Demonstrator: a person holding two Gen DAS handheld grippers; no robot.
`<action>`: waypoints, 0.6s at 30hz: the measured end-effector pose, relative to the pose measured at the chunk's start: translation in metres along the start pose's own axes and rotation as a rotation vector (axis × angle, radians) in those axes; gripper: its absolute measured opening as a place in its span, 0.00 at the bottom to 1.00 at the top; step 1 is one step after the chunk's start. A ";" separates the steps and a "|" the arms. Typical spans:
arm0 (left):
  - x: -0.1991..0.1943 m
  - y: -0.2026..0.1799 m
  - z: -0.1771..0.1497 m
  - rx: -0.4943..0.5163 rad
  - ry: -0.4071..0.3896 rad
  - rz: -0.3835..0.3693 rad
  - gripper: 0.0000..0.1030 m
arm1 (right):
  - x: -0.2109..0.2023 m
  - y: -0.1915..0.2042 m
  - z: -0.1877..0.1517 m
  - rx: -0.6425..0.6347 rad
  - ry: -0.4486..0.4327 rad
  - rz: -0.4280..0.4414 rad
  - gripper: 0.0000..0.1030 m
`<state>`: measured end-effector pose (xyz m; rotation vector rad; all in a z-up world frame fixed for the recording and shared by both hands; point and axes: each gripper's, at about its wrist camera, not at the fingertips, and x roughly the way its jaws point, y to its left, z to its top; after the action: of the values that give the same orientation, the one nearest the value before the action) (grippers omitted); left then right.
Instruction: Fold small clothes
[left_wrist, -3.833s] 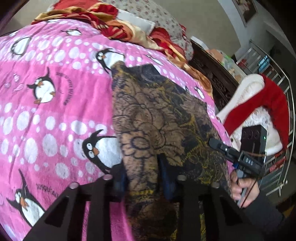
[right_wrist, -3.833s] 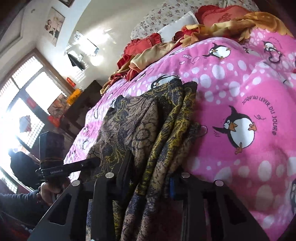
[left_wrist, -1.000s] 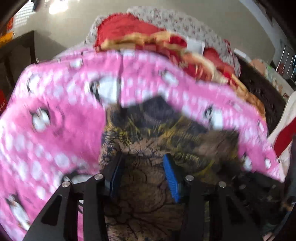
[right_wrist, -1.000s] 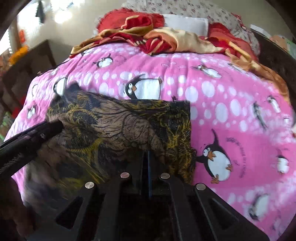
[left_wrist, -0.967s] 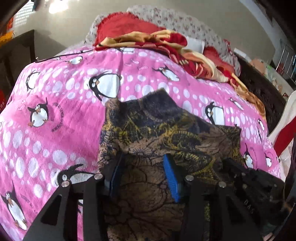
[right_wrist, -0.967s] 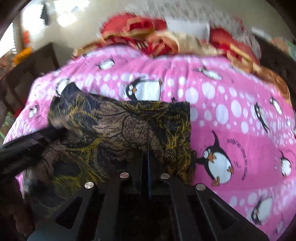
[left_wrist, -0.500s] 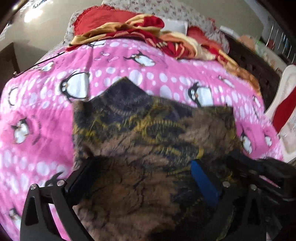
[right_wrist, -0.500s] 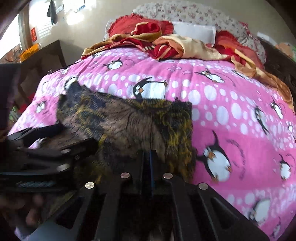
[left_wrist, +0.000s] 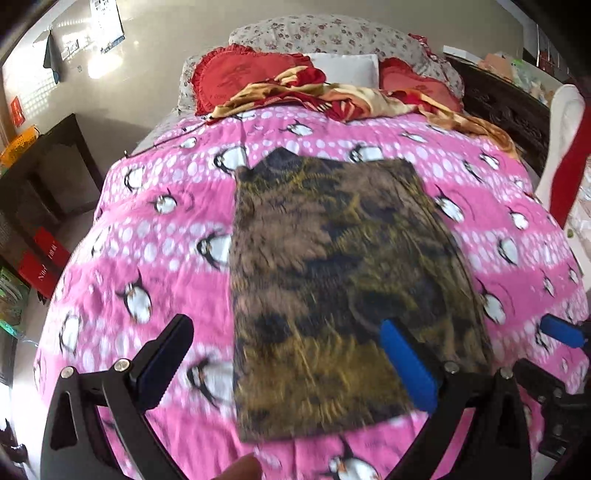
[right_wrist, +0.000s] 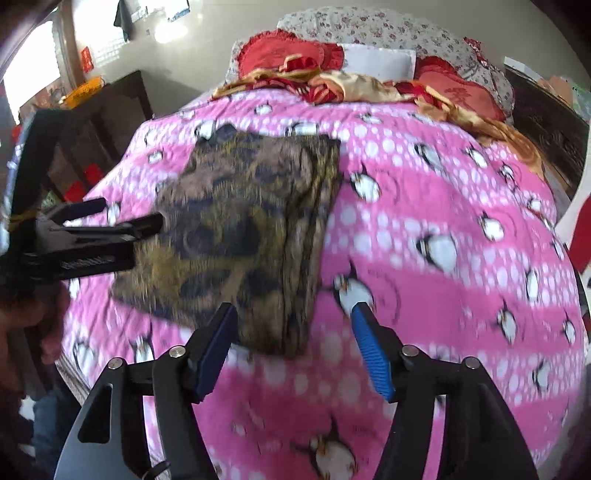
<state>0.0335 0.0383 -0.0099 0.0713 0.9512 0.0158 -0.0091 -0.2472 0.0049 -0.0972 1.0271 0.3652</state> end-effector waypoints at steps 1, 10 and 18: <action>-0.003 0.000 -0.003 -0.003 0.006 -0.009 1.00 | 0.000 -0.001 -0.004 0.001 0.001 -0.006 0.76; -0.013 0.007 -0.032 -0.032 0.056 -0.029 1.00 | -0.008 -0.013 -0.026 0.056 0.024 0.021 0.76; -0.009 0.011 -0.053 -0.052 0.101 -0.016 1.00 | -0.015 -0.023 -0.037 0.082 0.013 0.007 0.77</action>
<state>-0.0148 0.0520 -0.0329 0.0151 1.0514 0.0296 -0.0387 -0.2814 -0.0040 -0.0220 1.0540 0.3285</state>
